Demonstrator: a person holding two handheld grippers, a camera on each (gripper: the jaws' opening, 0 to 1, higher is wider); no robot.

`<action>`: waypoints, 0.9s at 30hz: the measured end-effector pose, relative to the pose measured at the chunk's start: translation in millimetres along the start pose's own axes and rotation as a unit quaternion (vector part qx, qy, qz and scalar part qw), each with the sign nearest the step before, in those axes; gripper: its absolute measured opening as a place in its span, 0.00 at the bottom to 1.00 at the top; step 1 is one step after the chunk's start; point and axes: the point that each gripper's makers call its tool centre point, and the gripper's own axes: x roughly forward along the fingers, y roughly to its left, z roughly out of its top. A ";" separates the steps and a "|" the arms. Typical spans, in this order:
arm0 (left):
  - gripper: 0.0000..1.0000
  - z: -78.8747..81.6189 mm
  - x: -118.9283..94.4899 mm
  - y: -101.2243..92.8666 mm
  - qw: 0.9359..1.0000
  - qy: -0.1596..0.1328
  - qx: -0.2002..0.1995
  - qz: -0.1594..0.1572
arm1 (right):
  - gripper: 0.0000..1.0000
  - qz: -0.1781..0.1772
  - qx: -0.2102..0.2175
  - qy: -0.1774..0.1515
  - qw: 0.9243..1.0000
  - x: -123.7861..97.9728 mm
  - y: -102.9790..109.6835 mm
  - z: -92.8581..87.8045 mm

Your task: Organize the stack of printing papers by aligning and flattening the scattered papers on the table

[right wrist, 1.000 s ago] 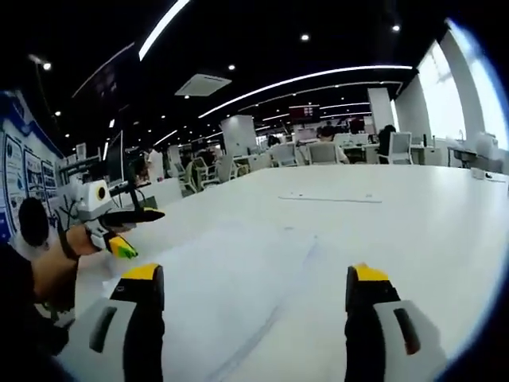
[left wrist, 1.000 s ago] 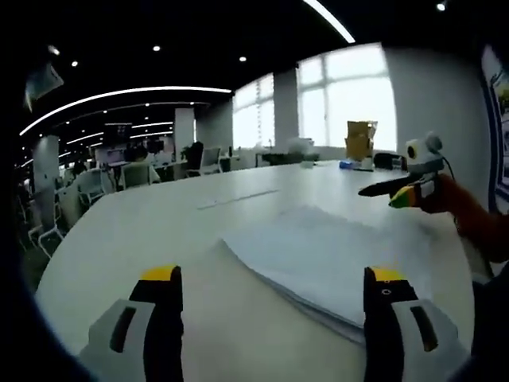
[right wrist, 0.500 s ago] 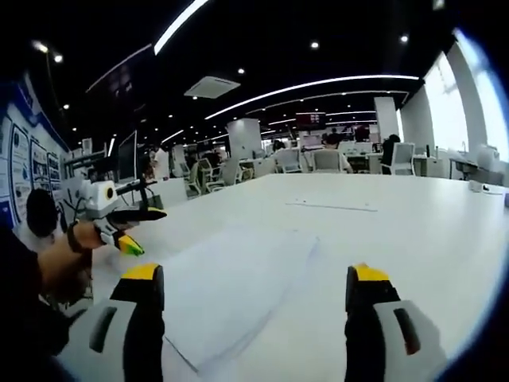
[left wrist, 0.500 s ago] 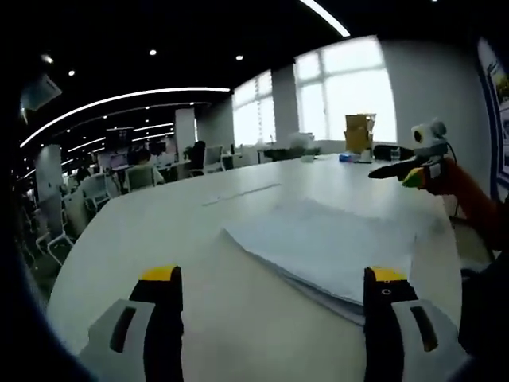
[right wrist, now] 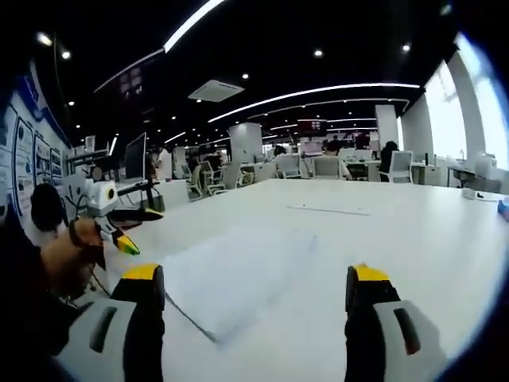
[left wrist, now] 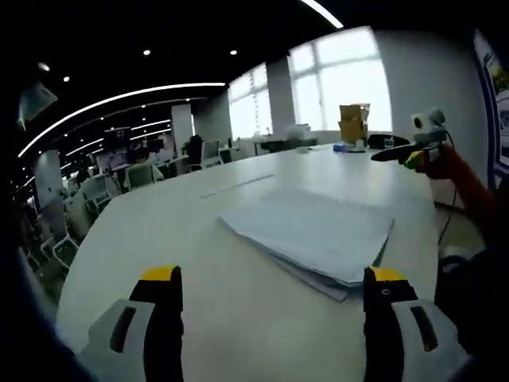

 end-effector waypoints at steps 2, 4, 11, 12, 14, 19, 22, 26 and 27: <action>0.97 -1.1 -5.8 -4.4 1.000 0.002 -0.003 -0.004 | 0.90 -0.003 0.000 -0.002 1.000 -6.2 0.6 -0.4; 0.97 -2.3 -10.4 -7.2 1.000 0.003 -0.004 -0.006 | 0.90 -0.003 0.002 -0.004 1.000 -11.4 1.5 -1.1; 0.97 -11.9 -23.6 -7.9 1.000 0.018 -0.006 0.001 | 0.90 -0.003 0.011 -0.003 1.000 -26.4 4.1 -5.2; 0.97 -12.8 -25.3 -7.8 1.000 0.019 -0.007 0.002 | 0.90 -0.005 0.011 -0.002 1.000 -28.4 4.4 -5.9; 0.97 -14.0 -27.7 -7.5 1.000 0.019 -0.009 0.004 | 0.90 -0.007 0.010 0.000 1.000 -32.2 5.3 -7.0; 0.97 -17.6 -35.4 -5.1 1.000 0.024 -0.011 0.010 | 0.90 -0.010 0.003 0.004 1.000 -39.5 7.4 -8.0; 0.97 -18.3 -44.0 -2.5 0.999 0.025 -0.013 0.015 | 0.90 -0.013 -0.004 0.004 1.000 -47.3 9.3 -7.3; 0.97 -20.2 -48.6 0.7 0.999 0.028 -0.013 0.020 | 0.90 -0.013 -0.006 0.003 1.000 -50.9 11.5 -6.3; 0.97 -20.4 -49.9 0.6 0.999 0.027 -0.014 0.022 | 0.90 -0.012 -0.007 0.003 1.000 -51.3 11.9 -6.4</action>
